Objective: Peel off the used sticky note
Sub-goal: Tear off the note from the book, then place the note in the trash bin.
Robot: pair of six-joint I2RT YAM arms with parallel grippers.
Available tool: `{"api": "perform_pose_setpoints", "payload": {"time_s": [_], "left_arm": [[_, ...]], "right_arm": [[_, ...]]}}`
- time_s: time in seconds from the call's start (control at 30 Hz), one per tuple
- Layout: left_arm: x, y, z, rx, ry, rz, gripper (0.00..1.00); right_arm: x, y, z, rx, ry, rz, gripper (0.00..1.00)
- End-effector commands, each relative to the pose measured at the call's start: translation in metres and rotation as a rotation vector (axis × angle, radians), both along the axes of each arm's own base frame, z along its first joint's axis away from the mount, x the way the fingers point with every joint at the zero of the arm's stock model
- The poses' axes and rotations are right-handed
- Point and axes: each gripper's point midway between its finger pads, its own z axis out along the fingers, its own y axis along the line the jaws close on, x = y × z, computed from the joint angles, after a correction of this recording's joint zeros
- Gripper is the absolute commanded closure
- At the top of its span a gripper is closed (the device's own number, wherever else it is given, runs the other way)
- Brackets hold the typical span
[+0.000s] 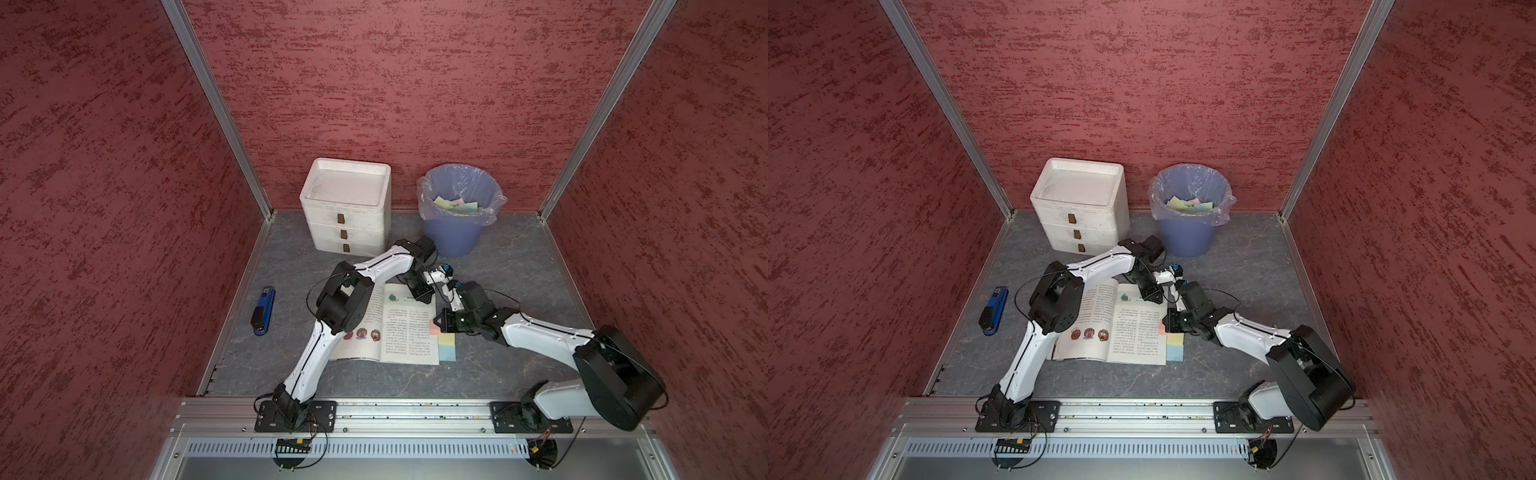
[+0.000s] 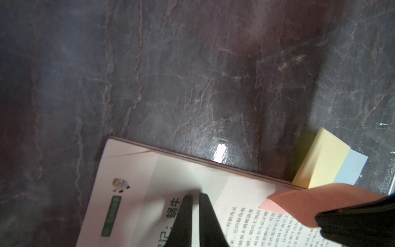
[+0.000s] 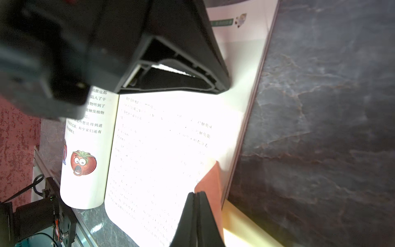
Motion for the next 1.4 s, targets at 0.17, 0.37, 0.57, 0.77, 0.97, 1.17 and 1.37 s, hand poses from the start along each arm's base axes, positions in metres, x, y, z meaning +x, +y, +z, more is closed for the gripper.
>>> {"api": "perform_pose_setpoints", "payload": {"time_s": [0.17, 0.37, 0.57, 0.77, 0.97, 1.17, 1.37], "left_arm": [[-0.009, 0.009, -0.031, 0.064, 0.049, -0.012, 0.89], [-0.007, 0.011, -0.033, 0.067, 0.047, -0.01, 0.89], [-0.007, 0.012, -0.031, 0.066, 0.049, -0.01, 0.89], [-0.004, 0.013, 0.001, 0.002, 0.04, 0.004, 0.88], [-0.011, 0.036, 0.068, -0.103, 0.019, 0.021, 0.75], [-0.018, 0.097, 0.123, -0.21, -0.02, 0.122, 0.5], [-0.036, 0.156, 0.128, -0.262, -0.029, 0.218, 0.39]], "right_arm": [[-0.016, 0.012, 0.018, 0.028, -0.074, 0.067, 1.0], [-0.035, 0.021, 0.026, 0.042, -0.089, 0.132, 1.0], [-0.052, 0.031, 0.041, 0.081, -0.109, 0.194, 1.0], [-0.063, 0.027, 0.077, 0.115, -0.166, 0.203, 1.0], [-0.059, -0.002, 0.144, 0.08, -0.29, 0.116, 1.0], [-0.019, -0.037, 0.222, 0.001, -0.4, -0.054, 1.0], [0.056, -0.064, 0.303, 0.019, -0.481, -0.236, 1.0]]}}
